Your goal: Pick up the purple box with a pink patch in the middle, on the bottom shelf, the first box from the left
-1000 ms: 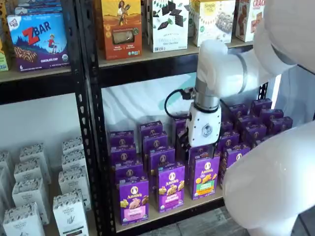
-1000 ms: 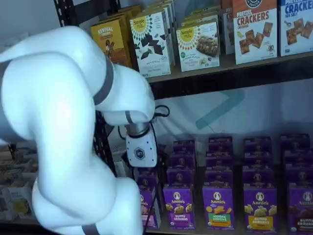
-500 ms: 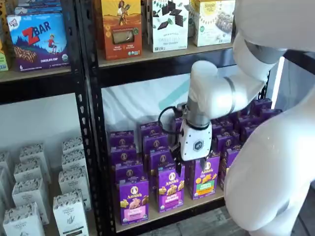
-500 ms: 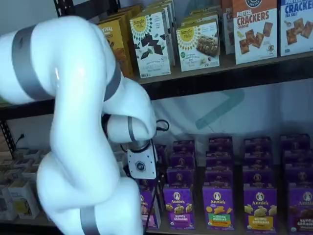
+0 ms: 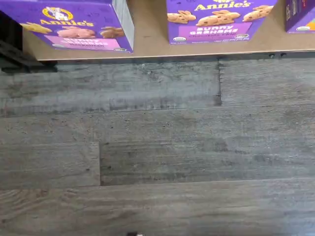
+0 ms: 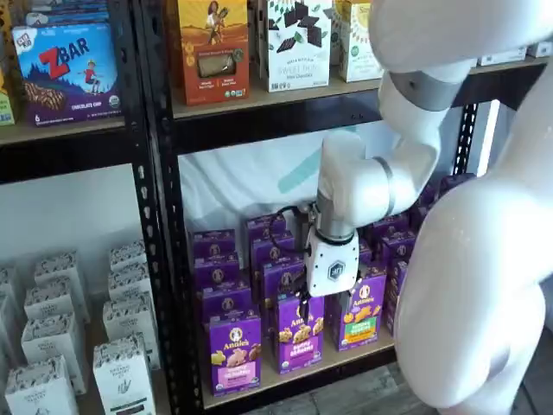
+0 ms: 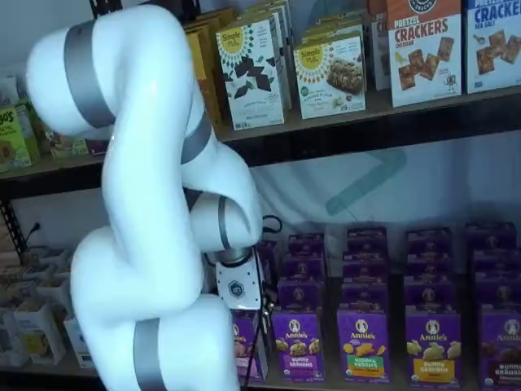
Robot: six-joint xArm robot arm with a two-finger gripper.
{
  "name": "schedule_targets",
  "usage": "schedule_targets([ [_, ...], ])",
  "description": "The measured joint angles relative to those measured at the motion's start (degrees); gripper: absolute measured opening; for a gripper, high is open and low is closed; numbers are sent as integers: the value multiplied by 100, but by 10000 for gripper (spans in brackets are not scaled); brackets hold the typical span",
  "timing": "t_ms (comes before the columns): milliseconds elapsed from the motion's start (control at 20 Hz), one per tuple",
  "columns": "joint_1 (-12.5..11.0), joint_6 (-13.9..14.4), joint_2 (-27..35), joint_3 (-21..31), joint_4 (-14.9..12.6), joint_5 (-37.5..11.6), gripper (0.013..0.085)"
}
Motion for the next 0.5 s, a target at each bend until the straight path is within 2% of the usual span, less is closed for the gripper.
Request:
schedule_targets([
  [250, 37, -63, 699, -333, 92, -378, 850],
  [500, 30, 101, 1330, -772, -94, -467, 850],
])
